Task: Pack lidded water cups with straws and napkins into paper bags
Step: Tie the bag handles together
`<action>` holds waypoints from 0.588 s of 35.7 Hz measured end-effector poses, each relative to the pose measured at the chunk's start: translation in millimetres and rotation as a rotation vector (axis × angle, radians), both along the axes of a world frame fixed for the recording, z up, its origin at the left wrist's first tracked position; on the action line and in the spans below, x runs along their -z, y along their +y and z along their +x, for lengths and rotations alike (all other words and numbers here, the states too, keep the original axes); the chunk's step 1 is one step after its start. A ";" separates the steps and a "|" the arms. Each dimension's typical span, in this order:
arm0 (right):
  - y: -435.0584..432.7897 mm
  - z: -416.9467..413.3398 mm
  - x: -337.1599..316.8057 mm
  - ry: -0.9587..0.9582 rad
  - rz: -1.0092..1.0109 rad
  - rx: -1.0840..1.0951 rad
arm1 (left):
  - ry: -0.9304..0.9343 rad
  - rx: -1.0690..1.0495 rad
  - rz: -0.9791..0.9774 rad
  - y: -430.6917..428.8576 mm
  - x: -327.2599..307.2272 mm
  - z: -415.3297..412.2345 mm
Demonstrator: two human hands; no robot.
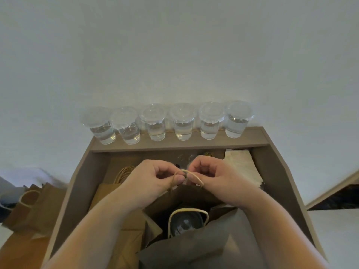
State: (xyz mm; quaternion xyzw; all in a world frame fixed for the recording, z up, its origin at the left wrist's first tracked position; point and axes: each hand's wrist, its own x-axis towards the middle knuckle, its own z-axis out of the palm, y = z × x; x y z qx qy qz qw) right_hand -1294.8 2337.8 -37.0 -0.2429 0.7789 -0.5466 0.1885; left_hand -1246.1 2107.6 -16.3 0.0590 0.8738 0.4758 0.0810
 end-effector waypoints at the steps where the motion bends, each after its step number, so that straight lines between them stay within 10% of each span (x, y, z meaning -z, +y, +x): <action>1: -0.9 1.4 1.2 0.006 0.004 0.021 | 0.011 -0.002 -0.002 0.4 0.1 0.5; 12: -3.4 10.2 0.7 0.069 -0.037 0.132 | 0.066 -0.046 -0.059 0.4 -0.4 11.8; 21: 4.6 6.9 -0.3 0.121 0.109 0.187 | -0.252 0.180 -0.264 -38.0 -18.3 69.2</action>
